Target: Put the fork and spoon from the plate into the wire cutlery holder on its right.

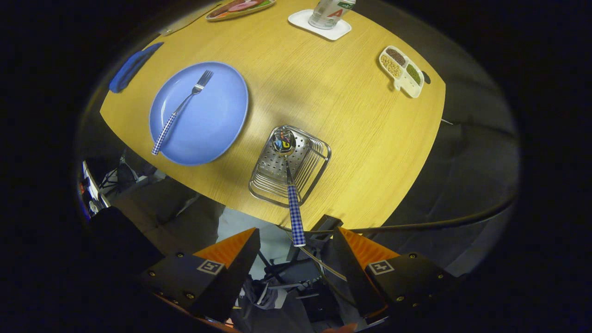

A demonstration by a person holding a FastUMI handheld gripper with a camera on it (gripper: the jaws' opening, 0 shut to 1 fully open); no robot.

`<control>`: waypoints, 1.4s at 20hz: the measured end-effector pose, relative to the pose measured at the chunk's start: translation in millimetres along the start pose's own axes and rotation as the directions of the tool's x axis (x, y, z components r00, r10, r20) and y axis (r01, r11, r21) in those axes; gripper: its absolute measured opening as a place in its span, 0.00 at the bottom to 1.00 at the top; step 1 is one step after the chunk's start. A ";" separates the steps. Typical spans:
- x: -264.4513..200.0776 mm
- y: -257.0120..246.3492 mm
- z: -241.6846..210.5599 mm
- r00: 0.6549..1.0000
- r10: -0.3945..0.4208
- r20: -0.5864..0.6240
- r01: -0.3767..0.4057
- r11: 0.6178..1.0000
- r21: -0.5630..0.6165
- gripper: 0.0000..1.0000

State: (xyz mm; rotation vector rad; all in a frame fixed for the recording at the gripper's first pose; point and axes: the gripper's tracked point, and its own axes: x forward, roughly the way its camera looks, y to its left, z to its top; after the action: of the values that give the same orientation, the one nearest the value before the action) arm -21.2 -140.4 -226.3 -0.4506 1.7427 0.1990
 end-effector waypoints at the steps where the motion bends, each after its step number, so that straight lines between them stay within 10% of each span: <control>1: -2.4 6.4 -5.4 1.000 0.003 0.014 -0.003 1.000 0.018 0.97; 12: -29.9 79.3 -44.1 0.992 0.018 0.127 -0.042 0.982 0.185 0.98; 28: -18.3 206.0 32.8 0.920 0.088 0.382 -0.203 0.940 0.273 0.98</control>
State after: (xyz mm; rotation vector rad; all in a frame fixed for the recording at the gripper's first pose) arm -71.8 62.4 -238.7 -0.0447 1.4064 0.1060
